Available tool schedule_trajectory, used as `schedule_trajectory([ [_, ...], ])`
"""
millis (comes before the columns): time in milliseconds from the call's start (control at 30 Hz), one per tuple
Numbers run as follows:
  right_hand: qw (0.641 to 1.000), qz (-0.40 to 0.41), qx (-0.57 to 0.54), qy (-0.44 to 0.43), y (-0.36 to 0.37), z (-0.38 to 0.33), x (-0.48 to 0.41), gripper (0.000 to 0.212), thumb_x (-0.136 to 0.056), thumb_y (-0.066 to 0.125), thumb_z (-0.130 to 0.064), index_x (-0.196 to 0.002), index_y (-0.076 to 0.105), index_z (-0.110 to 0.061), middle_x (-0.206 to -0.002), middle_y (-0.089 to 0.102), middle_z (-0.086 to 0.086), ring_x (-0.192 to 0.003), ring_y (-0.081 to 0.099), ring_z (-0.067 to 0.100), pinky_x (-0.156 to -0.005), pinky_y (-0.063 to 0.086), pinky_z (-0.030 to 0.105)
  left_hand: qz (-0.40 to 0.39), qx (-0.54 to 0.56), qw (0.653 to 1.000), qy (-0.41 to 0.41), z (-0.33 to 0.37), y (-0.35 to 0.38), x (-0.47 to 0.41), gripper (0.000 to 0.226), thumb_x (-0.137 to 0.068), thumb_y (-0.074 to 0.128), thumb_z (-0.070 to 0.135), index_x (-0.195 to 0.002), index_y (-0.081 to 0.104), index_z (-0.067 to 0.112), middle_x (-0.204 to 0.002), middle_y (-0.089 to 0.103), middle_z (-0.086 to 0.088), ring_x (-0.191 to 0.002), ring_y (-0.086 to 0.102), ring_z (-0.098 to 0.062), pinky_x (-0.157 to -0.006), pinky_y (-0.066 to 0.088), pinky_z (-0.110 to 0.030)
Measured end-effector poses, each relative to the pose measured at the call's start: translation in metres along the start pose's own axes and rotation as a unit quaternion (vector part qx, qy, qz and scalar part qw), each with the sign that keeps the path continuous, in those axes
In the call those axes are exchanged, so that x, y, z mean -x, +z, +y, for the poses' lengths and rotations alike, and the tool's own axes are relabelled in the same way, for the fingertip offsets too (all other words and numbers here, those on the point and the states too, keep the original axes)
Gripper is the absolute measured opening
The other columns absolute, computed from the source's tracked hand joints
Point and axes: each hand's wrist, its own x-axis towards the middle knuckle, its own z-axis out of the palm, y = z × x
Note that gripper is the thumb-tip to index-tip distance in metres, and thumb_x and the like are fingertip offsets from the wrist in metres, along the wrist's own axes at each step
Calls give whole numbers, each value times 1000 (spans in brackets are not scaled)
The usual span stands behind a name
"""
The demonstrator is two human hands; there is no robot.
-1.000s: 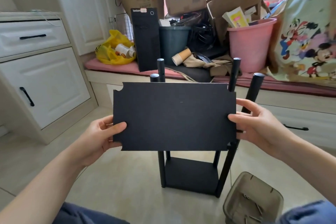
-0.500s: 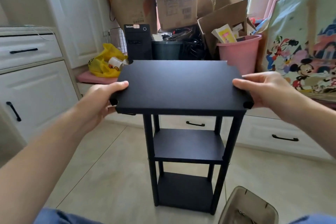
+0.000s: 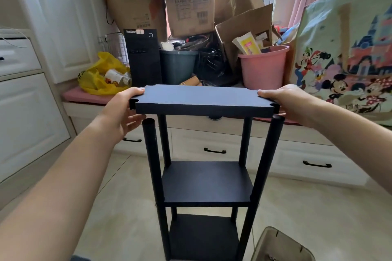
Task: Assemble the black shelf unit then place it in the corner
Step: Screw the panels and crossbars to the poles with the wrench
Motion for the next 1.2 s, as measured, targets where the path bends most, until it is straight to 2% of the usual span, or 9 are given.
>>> schedule_trajectory([
  [67,1000,-7,-4,12,1,5,-4,21,-88,74,-29,-87,67,-9,-55,64,-6,-46,61,6,-42,43,19,6,18,1000,-7,-2,5,-5,32,-80,73,47,-105,67,30,-93,72,2,-90,68,-20,-63,52,-27],
  [167,999,-16,-33,25,1,13,-8,20,-88,74,-26,-88,70,-6,-57,63,-4,-46,59,7,-39,42,18,1,26,1000,-1,-11,9,-10,31,-82,72,45,-107,69,28,-94,71,2,-83,67,-18,-63,52,-27],
  [300,997,-21,-67,41,1,17,-13,20,-87,74,-26,-91,71,-7,-65,70,-3,-54,65,9,-47,51,19,-4,30,1000,-5,-17,12,-11,35,-83,72,45,-111,68,24,-95,70,0,-84,65,-19,-66,51,-29],
  [433,996,-32,-72,51,2,16,-15,17,-89,72,-28,-90,70,-11,-57,66,-7,-48,61,6,-49,50,22,-17,47,999,-19,-17,12,-11,36,-86,70,45,-110,66,19,-71,73,2,-79,64,-18,-67,51,-30],
  [600,994,-14,-83,76,1,15,-16,15,-89,71,-29,-92,69,-14,-64,66,-4,-62,60,11,-62,50,27,-34,58,997,-31,-17,20,-6,37,-88,70,43,-112,63,14,-64,69,-1,-54,62,-13,-52,54,-24],
  [800,993,-11,-90,78,-1,18,-19,17,-90,70,-29,-93,67,-12,-76,64,2,-69,59,14,-66,49,29,-40,27,998,-35,-23,24,-5,39,-91,68,41,-115,63,11,-58,65,0,-48,59,-13,-47,51,-25],
  [967,993,-13,-92,77,2,20,-25,21,-89,71,-31,-96,68,-12,-76,65,3,-66,60,15,-61,51,29,-40,24,998,-33,-25,21,-4,36,-93,67,42,-113,63,13,-60,67,0,-49,61,-14,-49,54,-24],
  [1067,993,-12,-87,79,5,20,-27,20,-88,72,-31,-94,68,-13,-82,66,5,-71,62,18,-50,54,24,-41,36,998,-31,-25,20,-4,29,-94,66,42,-108,64,16,-60,65,2,-48,59,-13,-49,53,-25],
  [1200,993,-5,-84,81,5,21,-28,20,-87,73,-32,-95,69,-14,-87,67,6,-75,64,20,-46,54,23,-43,30,998,-33,-25,21,-4,30,-94,64,43,-107,62,15,-60,65,1,-47,59,-13,-47,51,-24],
])
